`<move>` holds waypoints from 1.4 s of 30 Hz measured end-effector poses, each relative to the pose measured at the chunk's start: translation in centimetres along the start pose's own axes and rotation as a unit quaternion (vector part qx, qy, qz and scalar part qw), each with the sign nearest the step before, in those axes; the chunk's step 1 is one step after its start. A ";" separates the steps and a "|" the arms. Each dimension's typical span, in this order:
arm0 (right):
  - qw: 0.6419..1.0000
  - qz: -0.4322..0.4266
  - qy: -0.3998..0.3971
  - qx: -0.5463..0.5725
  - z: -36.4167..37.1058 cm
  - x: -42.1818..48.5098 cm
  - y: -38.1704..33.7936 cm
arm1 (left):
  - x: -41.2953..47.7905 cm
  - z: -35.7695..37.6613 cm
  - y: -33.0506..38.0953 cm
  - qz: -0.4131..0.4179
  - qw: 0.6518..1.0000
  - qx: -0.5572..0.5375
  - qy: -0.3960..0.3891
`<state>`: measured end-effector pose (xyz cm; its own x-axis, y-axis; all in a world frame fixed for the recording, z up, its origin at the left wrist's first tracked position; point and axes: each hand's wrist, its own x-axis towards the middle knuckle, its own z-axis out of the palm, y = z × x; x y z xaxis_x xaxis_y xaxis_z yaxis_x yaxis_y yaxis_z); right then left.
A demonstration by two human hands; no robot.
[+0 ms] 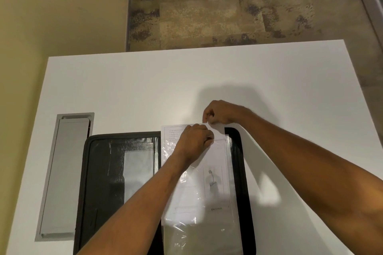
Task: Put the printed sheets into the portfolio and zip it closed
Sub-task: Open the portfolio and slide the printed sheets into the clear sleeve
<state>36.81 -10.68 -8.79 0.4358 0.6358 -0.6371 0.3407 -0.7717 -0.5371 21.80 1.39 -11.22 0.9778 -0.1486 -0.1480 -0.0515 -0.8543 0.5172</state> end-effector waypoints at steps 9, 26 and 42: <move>0.999 -0.003 -0.038 -0.022 1.8 -0.6 -1.8 | 0.2 -0.7 0.7 -0.039 0.997 -0.062 0.011; 0.999 0.000 0.036 -0.033 4.5 -4.0 -0.3 | -1.1 -1.6 -1.3 -0.029 0.999 0.008 -0.013; 0.972 -0.042 0.178 -0.145 6.6 -6.4 0.2 | -1.9 -2.4 -1.2 -0.025 0.999 0.042 -0.001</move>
<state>28.56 -14.77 -8.52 0.6390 0.6907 -0.3385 0.5856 -0.7222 -0.3680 20.45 3.89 -9.55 0.9791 -0.1049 -0.1741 -0.0188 -0.8994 0.4368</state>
